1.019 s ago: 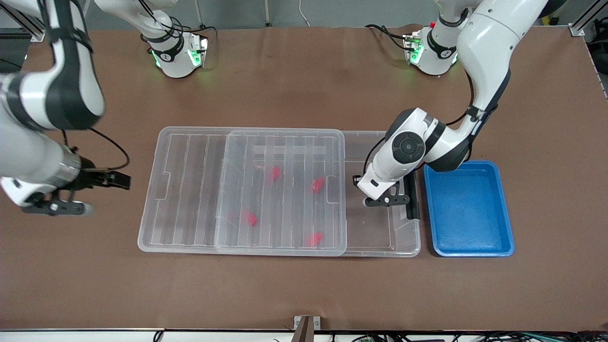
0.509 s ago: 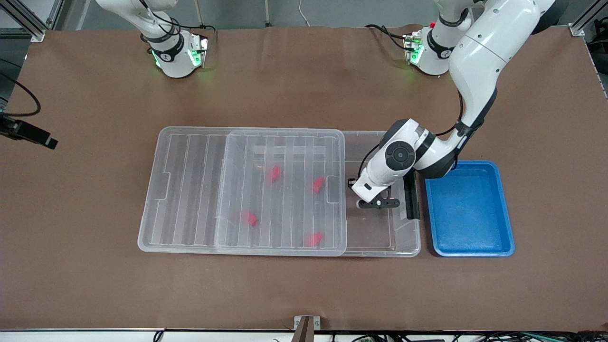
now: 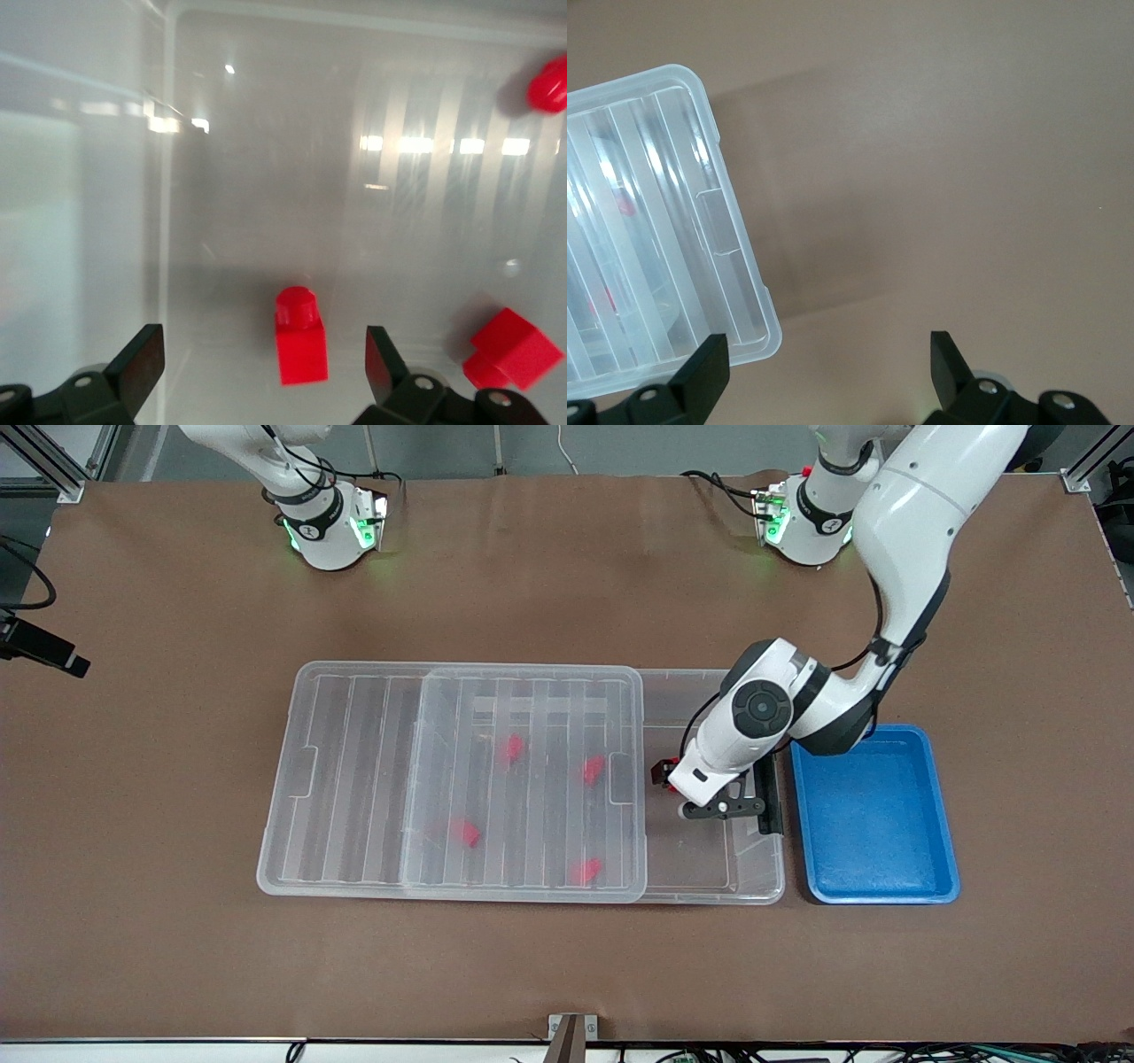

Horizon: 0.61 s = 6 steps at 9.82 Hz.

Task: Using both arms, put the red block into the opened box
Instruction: 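Lower the red block into the opened box end and open the left gripper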

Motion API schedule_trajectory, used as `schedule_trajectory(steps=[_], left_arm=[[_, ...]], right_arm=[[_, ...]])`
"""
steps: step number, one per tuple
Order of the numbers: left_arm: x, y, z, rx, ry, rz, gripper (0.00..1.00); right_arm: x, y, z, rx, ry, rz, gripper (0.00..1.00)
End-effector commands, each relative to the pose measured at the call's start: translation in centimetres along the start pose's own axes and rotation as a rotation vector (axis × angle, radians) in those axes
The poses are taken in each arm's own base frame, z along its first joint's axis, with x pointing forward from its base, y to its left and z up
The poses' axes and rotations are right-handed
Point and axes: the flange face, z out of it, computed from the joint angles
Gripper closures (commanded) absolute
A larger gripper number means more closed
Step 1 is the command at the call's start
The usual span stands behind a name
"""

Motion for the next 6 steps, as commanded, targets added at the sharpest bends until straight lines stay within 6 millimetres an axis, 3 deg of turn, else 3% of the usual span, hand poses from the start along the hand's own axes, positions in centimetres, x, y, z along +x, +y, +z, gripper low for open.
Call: schedule_trajectory(steps=[1,2,4,6], left_arm=[[-0.5,0.3,-6.1,0.048,0.023,-0.009,0.00],[-0.2,0.1,-8.9,0.041,0.021,-0.034,0.00],[0.6,-0.9,-16.9,0.057,0.045,-0.080,0.00],[2.0,-5.4,-24.4,0.079,0.075,-0.169,0.00]], right_arm=[[-0.3,0.2,-0.5,-0.006,0.003,0.003,0.00],[-0.4,0.2,-0.6,-0.004,0.006,-0.037,0.00],[-0.5,0.5,-0.6,-0.013,0.002,-0.087,0.00],[-0.4,0.8,-0.6,-0.016,-0.001,-0.085,0.00]])
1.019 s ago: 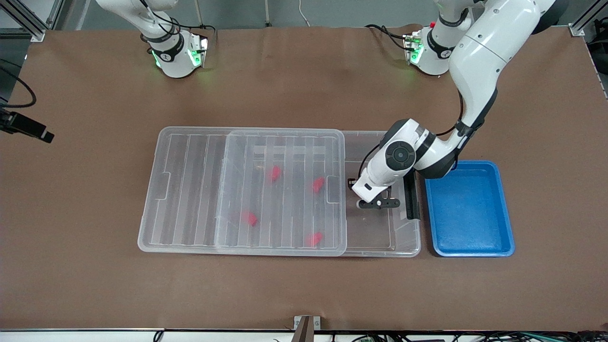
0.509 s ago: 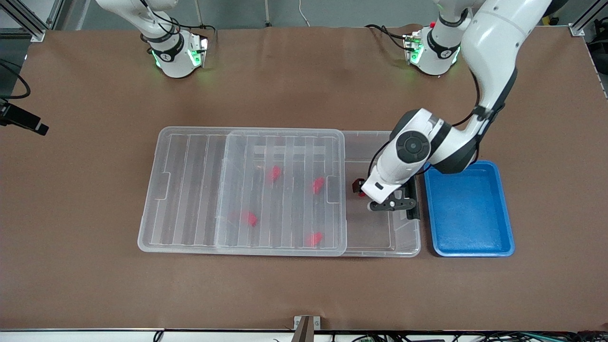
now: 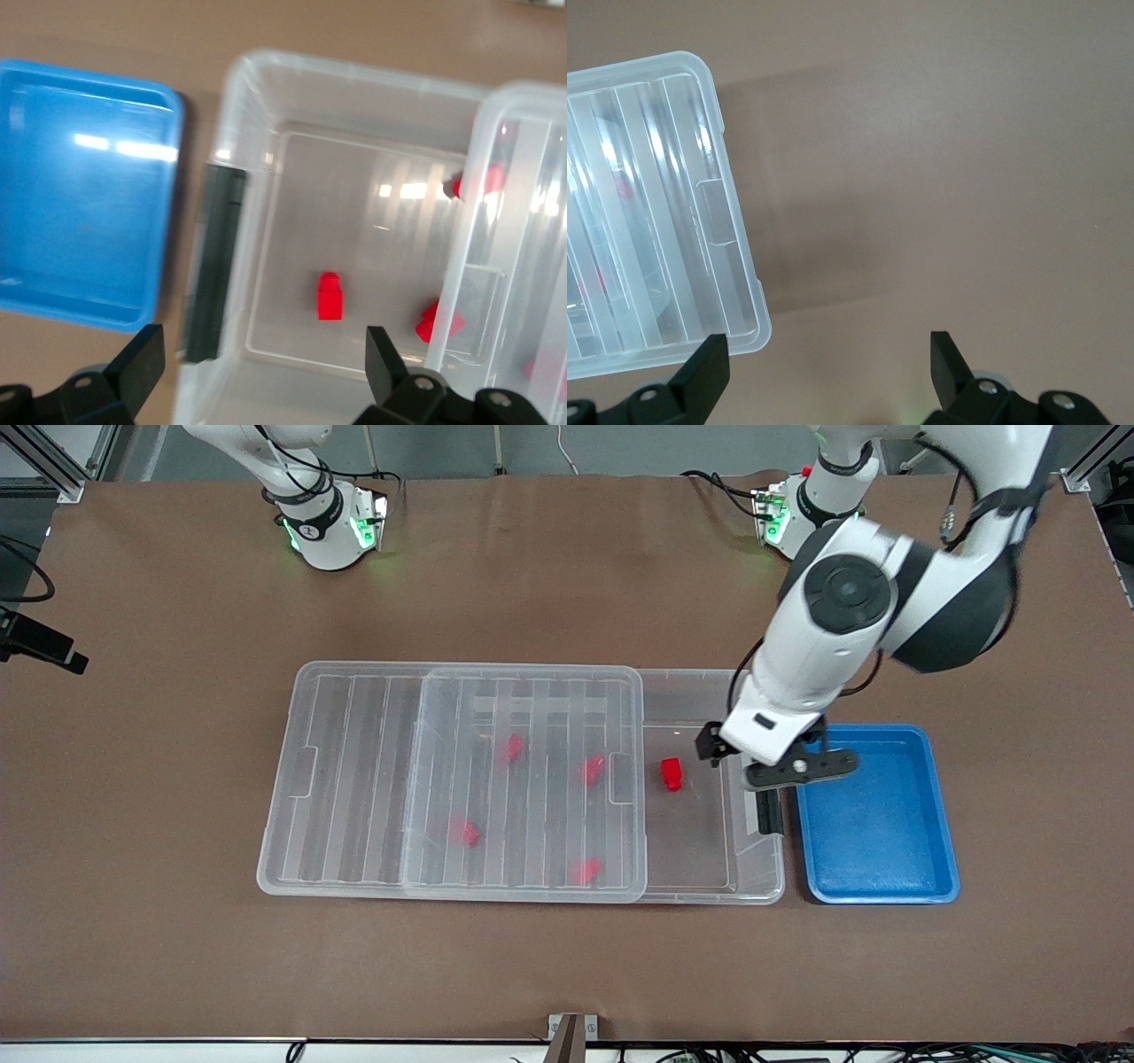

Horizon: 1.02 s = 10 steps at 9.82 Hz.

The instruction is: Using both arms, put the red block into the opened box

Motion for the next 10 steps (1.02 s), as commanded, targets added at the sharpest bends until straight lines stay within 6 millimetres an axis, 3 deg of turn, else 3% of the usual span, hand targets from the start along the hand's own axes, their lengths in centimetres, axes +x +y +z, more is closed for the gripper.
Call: schedule_trajectory(steps=[1,2,5,6,7,8,9,10], left_arm=[[1.9,-5.0,-5.1,0.012,0.013,-0.080,0.00],[1.2,-6.4,-7.8,0.033,0.037,-0.034,0.00],[1.1,-14.3,-13.7,0.052,0.060,0.051,0.00],[0.5,-15.9,-14.6,0.032,0.020,0.094,0.00],[-0.1,-19.7,-16.4,0.029,0.007,0.102,0.00],[-0.7,-21.2,-16.2,0.022,-0.025,0.120,0.00],[-1.4,-23.9,-17.0,-0.021,-0.062,0.123,0.00],[-2.7,-23.8,-17.1,-0.022,-0.086,0.144,0.00]], right_arm=[[-0.5,0.3,-0.5,-0.013,0.000,-0.019,0.00],[-0.5,0.5,-0.5,-0.014,0.000,-0.017,0.00],[-0.4,0.0,-0.5,-0.015,0.002,-0.027,0.00],[-0.5,-0.2,-0.5,-0.015,0.002,-0.030,0.00],[-0.4,-0.3,-0.5,-0.015,0.000,-0.031,0.00],[-0.4,-0.3,-0.4,-0.015,0.000,-0.031,0.00],[-0.4,0.0,-0.2,-0.013,-0.004,-0.027,0.00],[-0.1,-0.1,0.3,-0.002,-0.014,-0.033,0.20]])
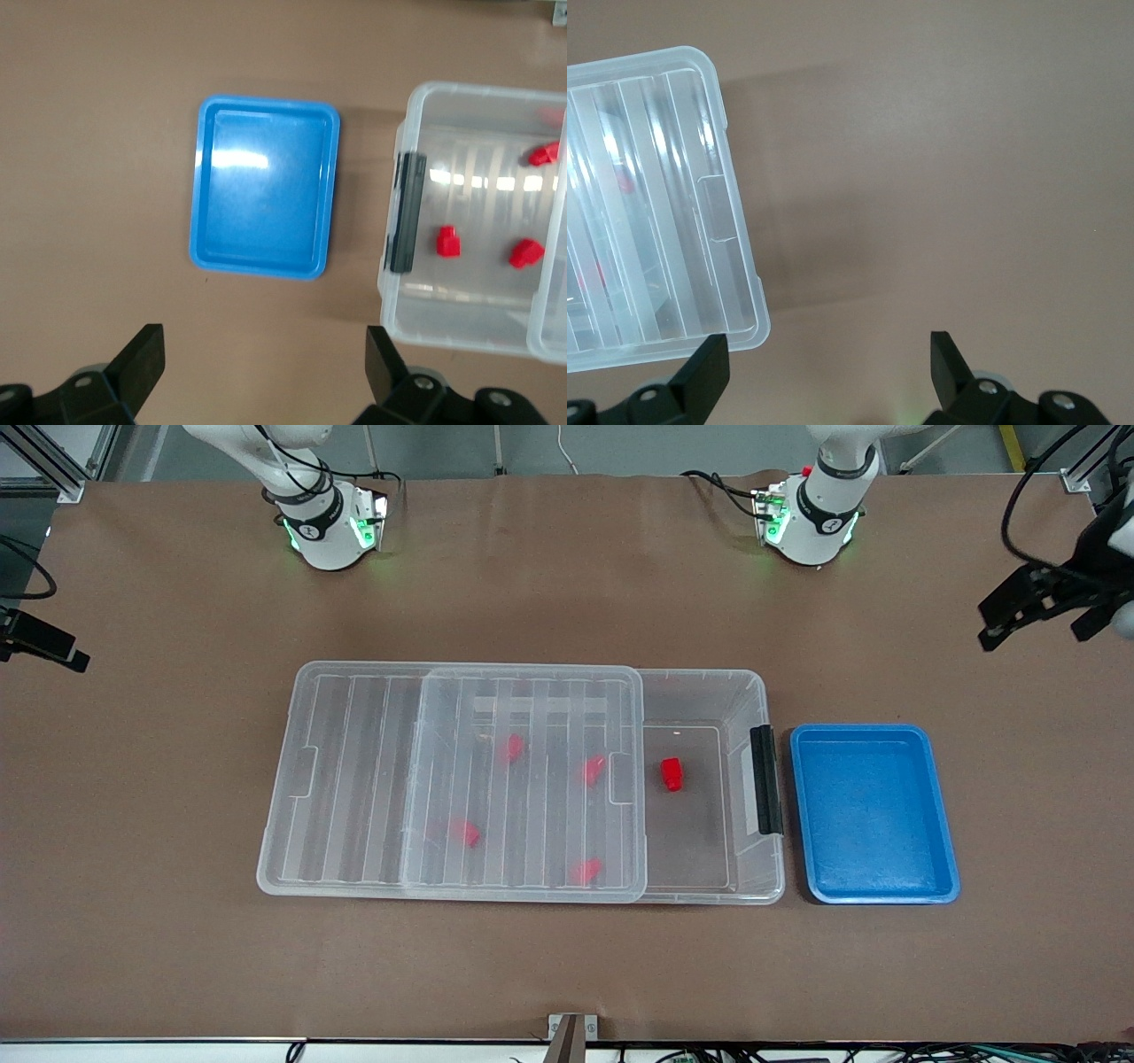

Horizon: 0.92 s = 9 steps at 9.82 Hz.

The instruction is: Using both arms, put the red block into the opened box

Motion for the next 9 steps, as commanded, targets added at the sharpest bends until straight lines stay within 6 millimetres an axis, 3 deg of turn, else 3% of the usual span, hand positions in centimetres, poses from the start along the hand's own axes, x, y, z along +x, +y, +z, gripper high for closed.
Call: schedule_trajectory(steps=[1,2,3,4,5,6,9], left_arm=[[-2.2,-0.7,2.1,-0.007,-0.075,0.012,0.00],[-2.2,-1.4,2.3,-0.010,-0.081,0.042,0.00],[-2.3,-1.4,2.4,-0.010,-0.089,0.059,0.00],[-2.5,-0.8,2.5,-0.015,-0.104,0.068,0.00],[-2.4,-0.5,2.5,-0.021,-0.103,0.078,0.00],[-2.4,0.1,2.4,-0.021,-0.100,0.090,0.00],[-2.5,0.7,2.6,-0.022,-0.103,0.103,0.00]], right_arm=[[0.6,-0.2,2.2,0.003,-0.043,-0.030,0.53],[1.9,-0.5,5.8,0.024,-0.077,-0.089,0.75],[3.6,-0.6,11.0,0.047,-0.106,-0.191,0.84],[4.6,-0.7,15.6,0.054,-0.113,-0.269,0.84],[5.5,-0.9,19.3,0.055,-0.096,-0.331,0.87],[6.0,-1.9,22.8,0.091,-0.127,-0.341,0.97],[6.3,-5.9,28.2,0.148,-0.163,-0.378,1.00]])
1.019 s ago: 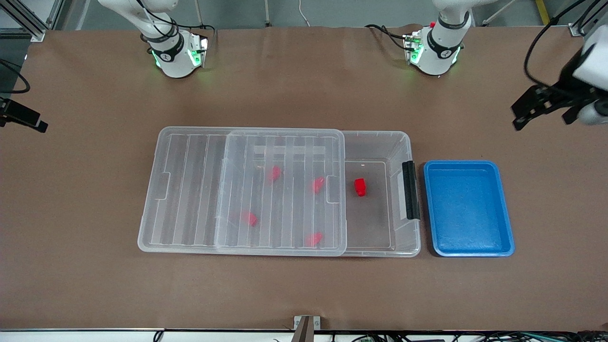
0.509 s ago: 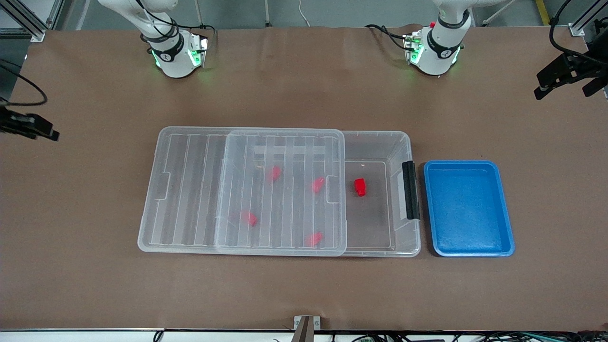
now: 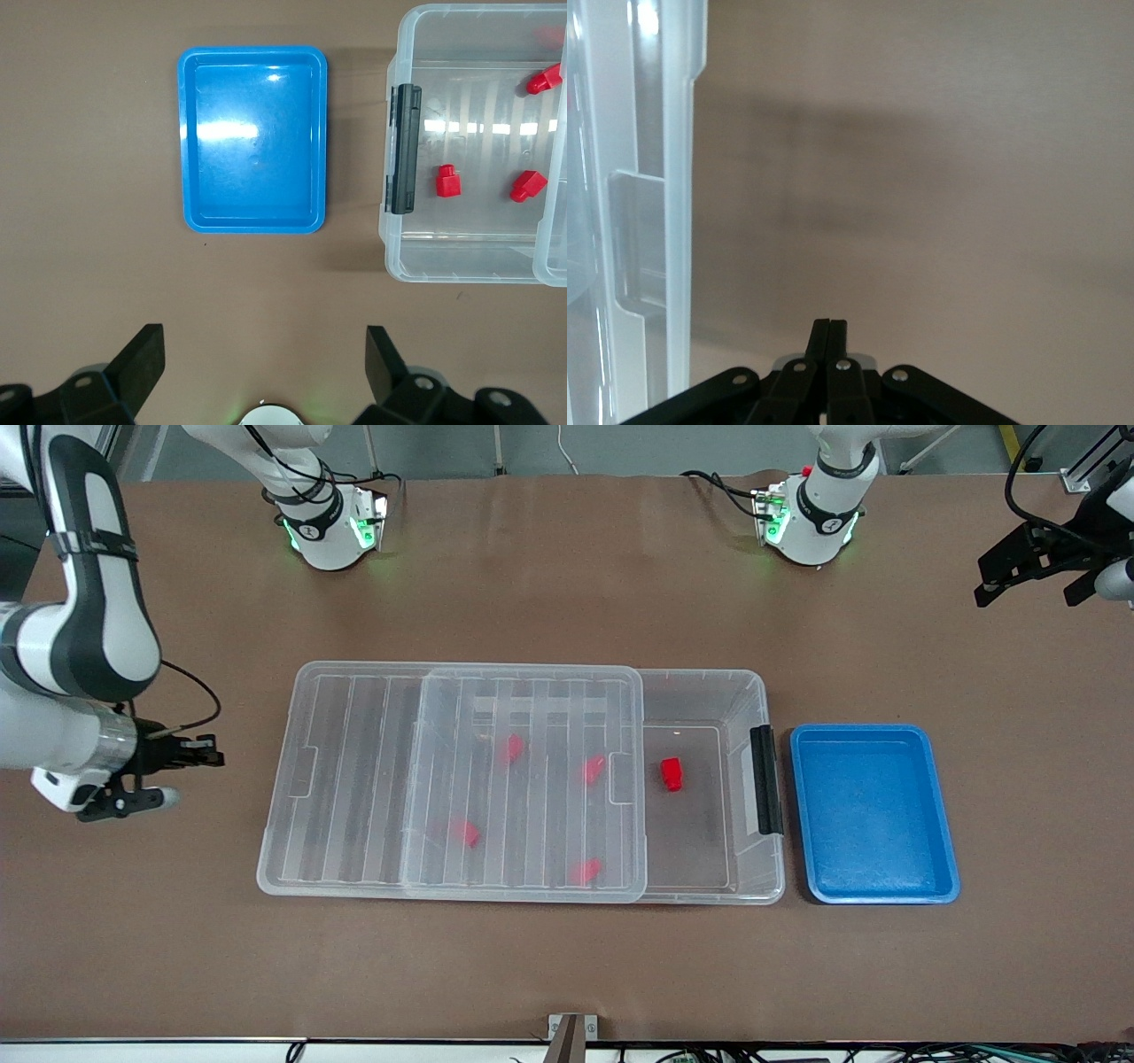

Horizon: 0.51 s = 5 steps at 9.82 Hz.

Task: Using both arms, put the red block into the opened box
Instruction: 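Reach the right gripper to the edge of the clear lid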

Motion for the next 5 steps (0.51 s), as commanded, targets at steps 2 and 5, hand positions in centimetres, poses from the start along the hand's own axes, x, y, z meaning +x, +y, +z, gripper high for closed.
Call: schedule_trajectory(steps=[2,5], left_arm=[[-0.2,1.5,1.6,-0.009,-0.040,0.042,0.00],[0.7,1.6,2.9,-0.012,-0.062,0.053,0.00]], right_arm=[[1.0,-3.2,2.4,0.085,-0.008,-0.025,1.00],[1.4,-5.0,3.1,0.115,-0.012,-0.034,1.00]])
